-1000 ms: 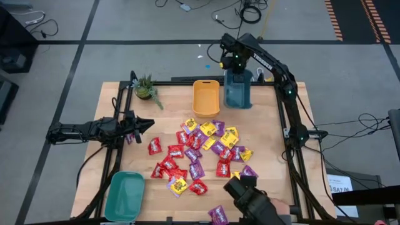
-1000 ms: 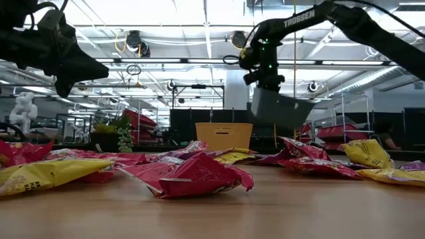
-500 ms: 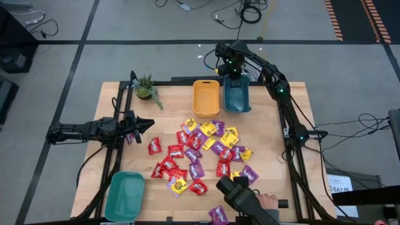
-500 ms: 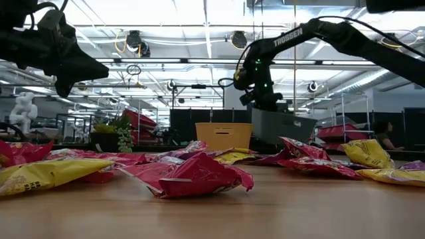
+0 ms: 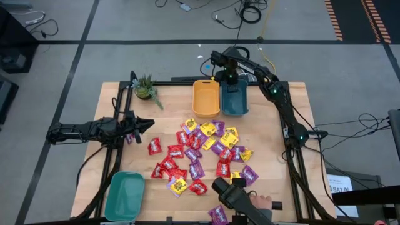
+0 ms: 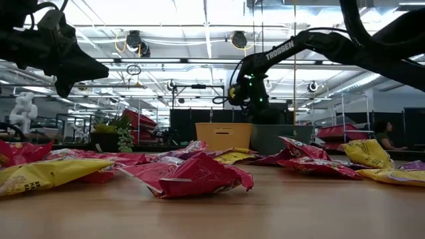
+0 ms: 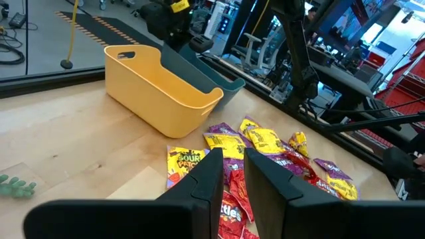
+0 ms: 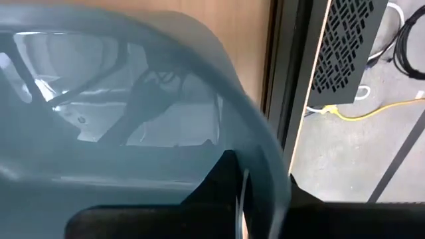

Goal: Sort candy
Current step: Move the dark blue bin to the right side of the yellow bin

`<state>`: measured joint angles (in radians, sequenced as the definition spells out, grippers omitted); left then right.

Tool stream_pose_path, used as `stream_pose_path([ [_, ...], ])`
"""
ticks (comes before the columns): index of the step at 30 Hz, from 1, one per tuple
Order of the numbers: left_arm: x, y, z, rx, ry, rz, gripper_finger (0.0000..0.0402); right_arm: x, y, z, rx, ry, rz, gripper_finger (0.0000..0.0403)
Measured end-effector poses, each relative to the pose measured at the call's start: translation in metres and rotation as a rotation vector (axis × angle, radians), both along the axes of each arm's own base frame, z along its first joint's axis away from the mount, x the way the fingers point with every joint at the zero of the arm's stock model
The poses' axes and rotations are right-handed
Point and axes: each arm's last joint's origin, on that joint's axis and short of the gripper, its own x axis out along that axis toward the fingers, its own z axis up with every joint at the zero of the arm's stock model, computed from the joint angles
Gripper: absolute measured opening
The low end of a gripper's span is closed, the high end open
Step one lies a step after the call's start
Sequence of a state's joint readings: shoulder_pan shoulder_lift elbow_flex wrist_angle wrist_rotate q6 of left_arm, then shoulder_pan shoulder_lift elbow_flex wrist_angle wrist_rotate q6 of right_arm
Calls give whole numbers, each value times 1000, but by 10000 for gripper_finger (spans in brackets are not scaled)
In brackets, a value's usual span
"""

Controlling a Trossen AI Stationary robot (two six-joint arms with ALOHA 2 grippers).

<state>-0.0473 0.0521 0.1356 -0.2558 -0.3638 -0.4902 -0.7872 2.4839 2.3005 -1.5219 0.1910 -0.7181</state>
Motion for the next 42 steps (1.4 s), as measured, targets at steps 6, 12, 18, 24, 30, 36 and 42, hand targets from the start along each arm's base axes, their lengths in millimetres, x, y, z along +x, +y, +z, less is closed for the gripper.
stream_pose_path([
  [6,0,0,0,0,0,0,70,1,0,0,-14,11,4,0],
  [12,0,0,0,0,0,0,70,3,3,0,-18,12,20,10],
  [18,0,0,0,0,0,0,70,4,3,0,-24,10,4,23],
  [24,0,0,0,0,0,0,70,3,2,0,-32,8,-27,36],
  [30,0,0,0,0,0,1,70,3,2,0,-34,8,-38,49],
  [36,0,0,0,0,0,0,70,1,3,7,-81,40,-55,57],
  [42,0,0,0,0,-1,0,70,-2,9,33,-131,9,-50,59],
])
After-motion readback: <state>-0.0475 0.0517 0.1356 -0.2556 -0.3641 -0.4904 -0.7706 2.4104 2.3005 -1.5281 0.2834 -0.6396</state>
